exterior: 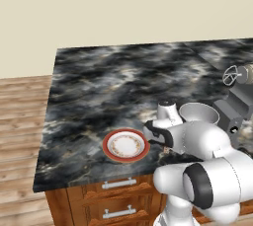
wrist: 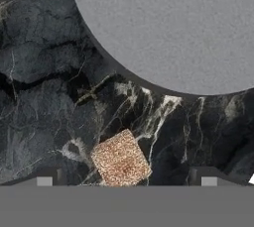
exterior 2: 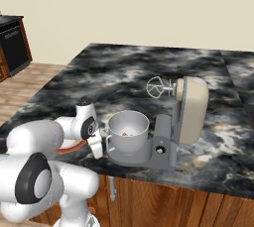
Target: Add butter and sugar cubes to the stand mixer bowl and then turn on the stand mixer to begin making frosting.
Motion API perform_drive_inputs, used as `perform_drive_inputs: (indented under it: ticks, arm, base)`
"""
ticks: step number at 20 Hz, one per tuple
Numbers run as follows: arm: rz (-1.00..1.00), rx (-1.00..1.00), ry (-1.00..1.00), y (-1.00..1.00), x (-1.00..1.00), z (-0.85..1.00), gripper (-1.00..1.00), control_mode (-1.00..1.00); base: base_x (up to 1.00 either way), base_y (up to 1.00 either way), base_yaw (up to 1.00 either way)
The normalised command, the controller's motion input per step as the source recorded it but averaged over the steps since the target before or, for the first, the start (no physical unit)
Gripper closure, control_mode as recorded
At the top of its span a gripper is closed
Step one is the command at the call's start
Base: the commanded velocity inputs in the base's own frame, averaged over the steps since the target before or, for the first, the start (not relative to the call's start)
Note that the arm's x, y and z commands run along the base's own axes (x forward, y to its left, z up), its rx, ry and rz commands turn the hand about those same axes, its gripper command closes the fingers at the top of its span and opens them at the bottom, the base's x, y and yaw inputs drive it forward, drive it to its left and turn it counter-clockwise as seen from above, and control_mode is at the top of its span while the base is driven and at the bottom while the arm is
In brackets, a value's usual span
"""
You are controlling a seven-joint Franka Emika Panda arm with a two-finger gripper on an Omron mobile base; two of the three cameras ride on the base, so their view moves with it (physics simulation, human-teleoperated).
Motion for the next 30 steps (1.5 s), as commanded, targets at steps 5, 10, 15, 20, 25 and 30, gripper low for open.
perform_drive_inputs:
  ticks: [5, 10, 15, 20, 25, 30]
  arm:
    - [0.00, 0.00, 0.00, -0.02, 0.06, -0.20, -1.00, -1.00]
    - [0.00, 0.00, 0.00, -0.05, 0.00, -0.22, -1.00, -1.00]
    - [0.00, 0.00, 0.00, -0.01, 0.00, -0.28, 1.00, -1.00]
    - [0.00, 0.00, -0.03, -0.03, -0.09, -0.21, 1.00, -1.00]
    - [-0.02, 0.01, -0.09, -0.05, -0.04, 0.13, 1.00, -1.00]
    - [-0.05, 0.00, -0.04, -0.08, -0.10, 0.70, 1.00, -1.00]
  base:
    - [0.00, 0.00, 0.00]
    - [0.00, 0.00, 0.00]
    - [0.00, 0.00, 0.00]
    - [0.00, 0.00, 0.00]
    - [0.00, 0.00, 0.00]
    - [0.00, 0.00, 0.00]
